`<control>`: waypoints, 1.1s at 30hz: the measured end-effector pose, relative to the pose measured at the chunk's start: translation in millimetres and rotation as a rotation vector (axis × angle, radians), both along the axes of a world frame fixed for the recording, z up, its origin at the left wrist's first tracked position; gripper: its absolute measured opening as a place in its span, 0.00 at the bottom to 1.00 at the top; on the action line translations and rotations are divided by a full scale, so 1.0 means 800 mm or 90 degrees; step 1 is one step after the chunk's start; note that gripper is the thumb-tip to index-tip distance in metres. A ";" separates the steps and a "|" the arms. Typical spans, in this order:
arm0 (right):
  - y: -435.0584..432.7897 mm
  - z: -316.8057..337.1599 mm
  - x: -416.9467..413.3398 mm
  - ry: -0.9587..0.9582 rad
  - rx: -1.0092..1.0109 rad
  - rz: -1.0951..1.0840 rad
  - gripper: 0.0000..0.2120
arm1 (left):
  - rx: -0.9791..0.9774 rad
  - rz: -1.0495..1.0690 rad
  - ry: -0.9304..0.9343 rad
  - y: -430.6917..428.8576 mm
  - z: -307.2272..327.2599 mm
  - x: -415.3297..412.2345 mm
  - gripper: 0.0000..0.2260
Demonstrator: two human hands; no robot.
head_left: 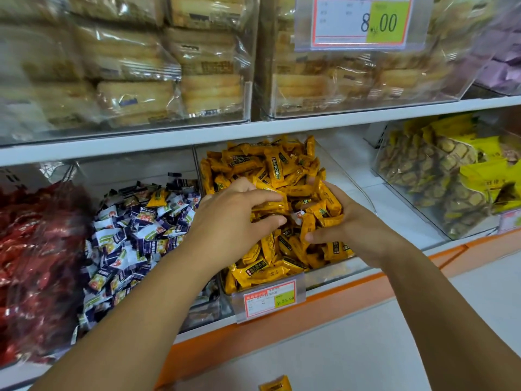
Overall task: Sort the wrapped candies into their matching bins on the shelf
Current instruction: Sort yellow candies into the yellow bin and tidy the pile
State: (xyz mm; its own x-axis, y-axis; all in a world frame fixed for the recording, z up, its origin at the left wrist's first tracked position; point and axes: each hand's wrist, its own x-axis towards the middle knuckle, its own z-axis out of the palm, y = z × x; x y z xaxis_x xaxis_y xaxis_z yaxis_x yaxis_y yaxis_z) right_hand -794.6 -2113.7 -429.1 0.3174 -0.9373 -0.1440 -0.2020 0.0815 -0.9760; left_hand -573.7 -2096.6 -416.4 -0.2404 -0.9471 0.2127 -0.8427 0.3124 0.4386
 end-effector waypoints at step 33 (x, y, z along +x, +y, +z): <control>0.018 0.033 0.079 0.308 -0.333 -0.093 0.08 | 0.130 0.139 0.388 0.024 0.036 0.130 0.09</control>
State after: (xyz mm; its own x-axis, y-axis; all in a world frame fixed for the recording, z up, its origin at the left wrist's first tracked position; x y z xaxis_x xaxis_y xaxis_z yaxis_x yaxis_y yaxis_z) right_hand -731.6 -2099.0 -403.0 0.1980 -0.9498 0.2421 -0.6435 -0.3123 -0.6989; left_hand -470.0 -2077.0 -388.0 0.0674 -0.9959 0.0608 -0.4599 0.0231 0.8877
